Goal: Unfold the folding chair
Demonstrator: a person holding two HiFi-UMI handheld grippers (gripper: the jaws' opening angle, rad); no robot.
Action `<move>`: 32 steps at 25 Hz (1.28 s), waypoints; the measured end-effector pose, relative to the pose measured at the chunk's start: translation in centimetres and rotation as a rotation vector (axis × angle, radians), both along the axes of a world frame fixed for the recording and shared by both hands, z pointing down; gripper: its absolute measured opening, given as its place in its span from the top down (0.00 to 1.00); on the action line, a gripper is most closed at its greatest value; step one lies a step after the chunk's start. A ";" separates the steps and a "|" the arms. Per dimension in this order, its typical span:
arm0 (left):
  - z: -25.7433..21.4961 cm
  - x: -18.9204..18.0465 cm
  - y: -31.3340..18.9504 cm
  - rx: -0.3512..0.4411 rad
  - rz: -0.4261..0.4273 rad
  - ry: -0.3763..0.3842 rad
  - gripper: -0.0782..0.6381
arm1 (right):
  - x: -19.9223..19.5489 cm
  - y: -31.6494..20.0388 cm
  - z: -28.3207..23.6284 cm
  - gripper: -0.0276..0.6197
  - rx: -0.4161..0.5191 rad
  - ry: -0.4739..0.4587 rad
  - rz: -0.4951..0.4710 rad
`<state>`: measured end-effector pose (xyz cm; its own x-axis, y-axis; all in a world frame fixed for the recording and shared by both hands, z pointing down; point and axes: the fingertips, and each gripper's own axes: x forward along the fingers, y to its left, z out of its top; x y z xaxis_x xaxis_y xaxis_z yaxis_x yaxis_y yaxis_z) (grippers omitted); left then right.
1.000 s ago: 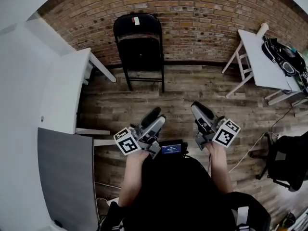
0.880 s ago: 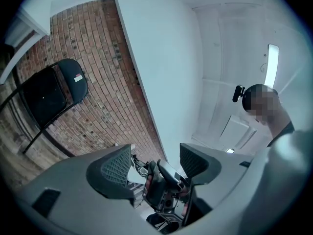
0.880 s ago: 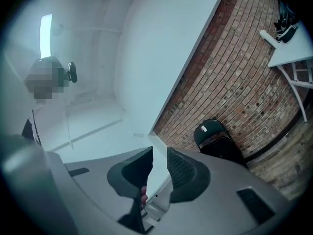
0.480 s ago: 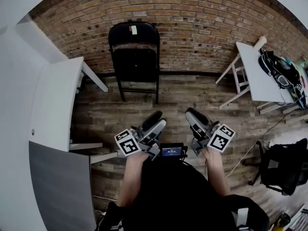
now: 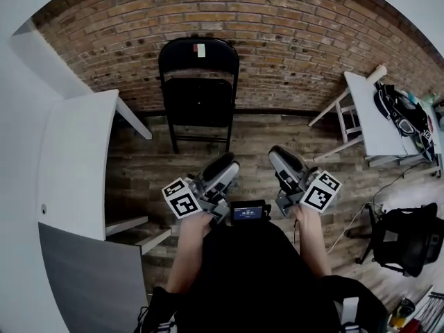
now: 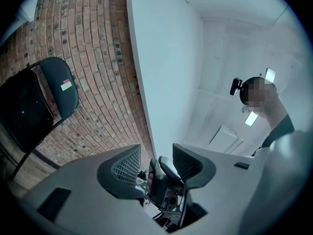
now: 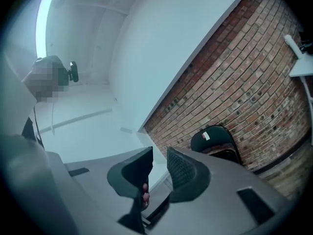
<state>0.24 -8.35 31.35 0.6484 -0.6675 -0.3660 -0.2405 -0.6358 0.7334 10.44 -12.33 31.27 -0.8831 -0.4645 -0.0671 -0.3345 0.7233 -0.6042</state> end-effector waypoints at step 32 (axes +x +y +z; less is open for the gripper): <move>1.7 -0.3 -19.6 -0.115 -0.092 -0.054 0.71 | -1.4 -22.1 3.1 0.84 -0.103 -0.106 -0.180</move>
<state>-0.10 -27.92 33.03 0.5995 -0.7603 -0.2501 -0.3344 -0.5219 0.7847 9.06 -34.47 34.35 -0.9428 -0.3093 -0.1244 -0.1363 0.6981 -0.7029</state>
